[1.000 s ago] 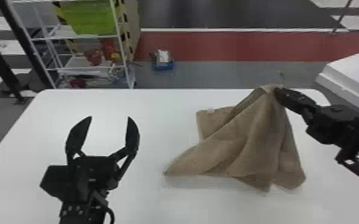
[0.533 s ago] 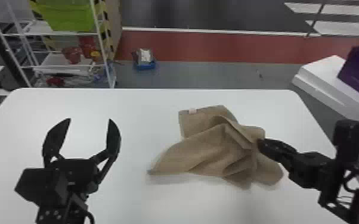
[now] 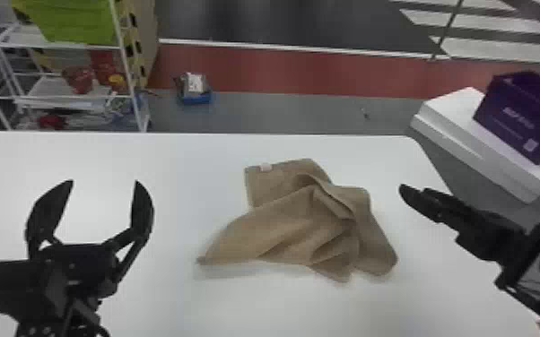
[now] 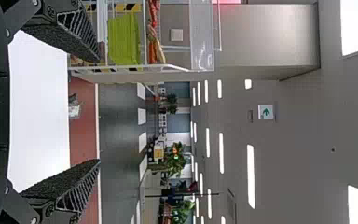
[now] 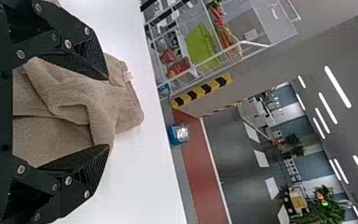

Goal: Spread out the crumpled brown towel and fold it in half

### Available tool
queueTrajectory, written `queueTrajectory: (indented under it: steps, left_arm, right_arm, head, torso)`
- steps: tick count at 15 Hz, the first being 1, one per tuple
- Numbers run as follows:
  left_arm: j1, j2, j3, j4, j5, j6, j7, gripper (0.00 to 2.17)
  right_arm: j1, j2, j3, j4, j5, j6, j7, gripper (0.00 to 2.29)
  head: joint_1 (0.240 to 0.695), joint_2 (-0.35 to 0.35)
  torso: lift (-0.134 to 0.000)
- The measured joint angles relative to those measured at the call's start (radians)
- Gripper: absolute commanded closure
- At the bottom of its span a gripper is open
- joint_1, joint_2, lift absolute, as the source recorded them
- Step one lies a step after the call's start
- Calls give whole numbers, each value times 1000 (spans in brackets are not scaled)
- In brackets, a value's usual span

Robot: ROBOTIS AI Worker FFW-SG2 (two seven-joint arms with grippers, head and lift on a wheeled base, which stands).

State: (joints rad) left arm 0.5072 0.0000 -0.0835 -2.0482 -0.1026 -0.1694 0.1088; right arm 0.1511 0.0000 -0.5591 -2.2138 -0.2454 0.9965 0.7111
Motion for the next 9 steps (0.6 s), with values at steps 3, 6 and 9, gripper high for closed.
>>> queueTrajectory:
  steps: [3, 6, 9]
  left_arm:
    - [0, 0, 0, -1, -2, 2, -10, 140]
    - [-2, 0, -1, 1, -10, 16, -12, 140]
    - [-2, 0, 6, 6, -11, 35, -12, 140]
  right_arm:
    - [-97, -9, 22, 118, -13, -73, 47, 299]
    - [-247, -67, 140, 283, 17, -160, 91, 309]
    - [-353, -73, 264, 375, 117, -204, 76, 464]
  head:
    - [695, -144]
    - [695, -92]
    - [689, -46]
  torso:
    - [-124]
    - [-124]
    - [-124]
